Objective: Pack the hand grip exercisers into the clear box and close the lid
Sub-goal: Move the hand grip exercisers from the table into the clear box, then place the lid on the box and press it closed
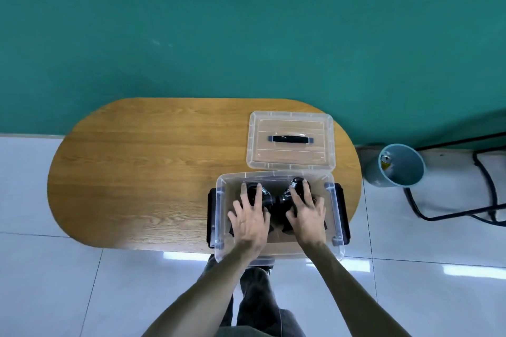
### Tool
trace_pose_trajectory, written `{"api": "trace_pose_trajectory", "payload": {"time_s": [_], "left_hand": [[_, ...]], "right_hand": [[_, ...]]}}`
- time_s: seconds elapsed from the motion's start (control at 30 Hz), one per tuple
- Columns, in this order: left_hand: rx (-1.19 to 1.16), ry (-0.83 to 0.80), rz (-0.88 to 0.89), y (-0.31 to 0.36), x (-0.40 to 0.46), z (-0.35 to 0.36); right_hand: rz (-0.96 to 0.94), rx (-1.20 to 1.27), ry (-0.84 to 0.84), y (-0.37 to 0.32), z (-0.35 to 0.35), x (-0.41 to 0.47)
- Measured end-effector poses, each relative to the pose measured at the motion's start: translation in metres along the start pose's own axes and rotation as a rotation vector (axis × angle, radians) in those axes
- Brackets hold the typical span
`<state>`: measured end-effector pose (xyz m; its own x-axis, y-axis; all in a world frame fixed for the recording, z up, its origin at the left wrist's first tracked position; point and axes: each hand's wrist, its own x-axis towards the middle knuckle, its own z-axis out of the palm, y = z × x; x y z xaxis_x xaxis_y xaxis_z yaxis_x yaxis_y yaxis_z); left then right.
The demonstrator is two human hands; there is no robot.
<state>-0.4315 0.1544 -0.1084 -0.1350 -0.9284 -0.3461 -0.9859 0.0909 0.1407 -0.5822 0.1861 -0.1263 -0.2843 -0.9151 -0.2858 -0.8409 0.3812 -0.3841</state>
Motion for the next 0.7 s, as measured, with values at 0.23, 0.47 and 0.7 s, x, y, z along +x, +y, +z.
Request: {"api": "trace_pose_trajectory", "payload": {"time_s": [0.23,0.47,0.7], "left_hand": [[0.034,-0.012,0.001,0.005,0.004,0.007],[0.034,-0.035,0.037,0.004,0.007,0.0],[0.056,-0.036,0.139,0.001,0.004,-0.031]], "right_hand": [[-0.011,-0.02,0.037,0.004,0.005,0.003],[0.01,-0.135,0.047,-0.001,0.0,0.005],[-0.006,-0.146,0.123,-0.014,-0.023,0.0]]}}
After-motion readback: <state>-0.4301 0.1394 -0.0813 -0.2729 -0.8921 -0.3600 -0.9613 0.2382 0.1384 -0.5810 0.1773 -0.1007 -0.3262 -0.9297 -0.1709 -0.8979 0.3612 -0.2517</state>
